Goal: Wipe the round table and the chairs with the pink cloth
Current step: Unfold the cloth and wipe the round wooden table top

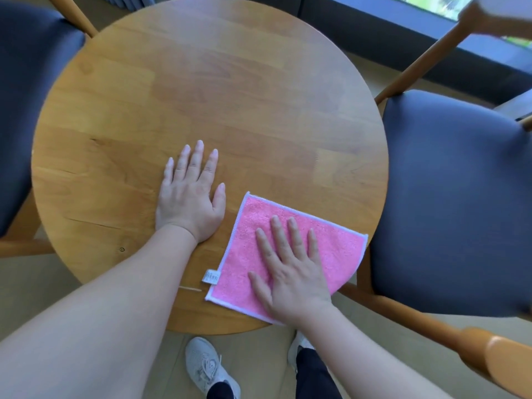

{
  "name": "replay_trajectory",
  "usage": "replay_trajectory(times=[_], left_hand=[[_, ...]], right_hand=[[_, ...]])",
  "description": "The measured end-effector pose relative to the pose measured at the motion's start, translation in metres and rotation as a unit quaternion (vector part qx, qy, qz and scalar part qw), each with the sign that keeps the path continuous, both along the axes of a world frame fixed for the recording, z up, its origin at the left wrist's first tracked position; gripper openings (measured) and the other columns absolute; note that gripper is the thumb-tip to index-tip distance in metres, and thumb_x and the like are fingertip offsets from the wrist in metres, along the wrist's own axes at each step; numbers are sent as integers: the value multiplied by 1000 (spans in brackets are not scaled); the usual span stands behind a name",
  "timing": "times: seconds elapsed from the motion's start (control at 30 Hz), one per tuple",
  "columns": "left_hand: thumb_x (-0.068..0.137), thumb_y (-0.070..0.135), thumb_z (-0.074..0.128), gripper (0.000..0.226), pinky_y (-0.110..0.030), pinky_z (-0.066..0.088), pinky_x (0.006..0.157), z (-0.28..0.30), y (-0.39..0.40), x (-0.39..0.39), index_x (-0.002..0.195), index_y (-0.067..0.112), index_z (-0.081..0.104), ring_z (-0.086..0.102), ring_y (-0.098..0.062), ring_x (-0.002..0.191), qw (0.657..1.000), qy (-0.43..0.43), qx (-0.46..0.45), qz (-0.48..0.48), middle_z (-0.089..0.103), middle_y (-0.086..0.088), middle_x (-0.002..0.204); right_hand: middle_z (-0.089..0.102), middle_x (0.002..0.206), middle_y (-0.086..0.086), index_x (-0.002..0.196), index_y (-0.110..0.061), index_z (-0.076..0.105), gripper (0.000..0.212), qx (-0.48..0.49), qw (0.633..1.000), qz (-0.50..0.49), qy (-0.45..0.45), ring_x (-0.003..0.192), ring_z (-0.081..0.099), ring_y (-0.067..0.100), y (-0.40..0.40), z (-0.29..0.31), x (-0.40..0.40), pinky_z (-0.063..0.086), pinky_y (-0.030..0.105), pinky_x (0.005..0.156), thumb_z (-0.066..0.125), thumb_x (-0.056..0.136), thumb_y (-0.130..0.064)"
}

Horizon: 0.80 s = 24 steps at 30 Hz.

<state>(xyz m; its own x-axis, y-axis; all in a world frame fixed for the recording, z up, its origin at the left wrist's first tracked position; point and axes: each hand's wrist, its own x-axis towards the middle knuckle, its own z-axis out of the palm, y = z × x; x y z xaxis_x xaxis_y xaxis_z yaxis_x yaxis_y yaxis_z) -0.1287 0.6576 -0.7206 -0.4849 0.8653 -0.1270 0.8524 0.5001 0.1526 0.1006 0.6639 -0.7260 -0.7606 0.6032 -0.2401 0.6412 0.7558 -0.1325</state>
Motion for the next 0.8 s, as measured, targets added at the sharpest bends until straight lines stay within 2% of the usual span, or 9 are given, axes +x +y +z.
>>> replay_trajectory(times=[0.2,0.5,0.63,0.8], left_hand=[[91,45,23,65,-42,3,119,0,-1,0,151,21,20,5,-21,147,1000,-1,-10,-1,9,-5,160],[91,46,22,65,-42,3,119,0,-2,0,152,21,19,5,-21,147,1000,0,-11,-3,9,-4,160],[92,46,22,65,-41,2,119,0,-2,-1,152,22,18,4,-20,147,1000,6,-13,-1,9,-3,160],[91,46,23,65,-41,4,119,1,-1,-1,151,21,21,7,-21,147,1000,0,-11,-1,11,-4,160]], right_hand=[[-8,159,-2,152,-31,2,72,10,998,-57,-17,147,-11,23,96,-1,-17,-7,50,116,18,91,-64],[-7,161,0,152,-33,-2,74,23,992,-125,-16,147,-10,25,236,1,-41,-5,50,118,10,88,-67],[-7,161,2,153,-31,-1,74,28,989,-144,-13,147,-9,27,239,-1,-50,-5,51,117,10,88,-66],[-7,161,4,153,-29,0,73,20,995,-96,-12,147,-10,27,173,3,-47,-7,51,117,12,90,-63]])
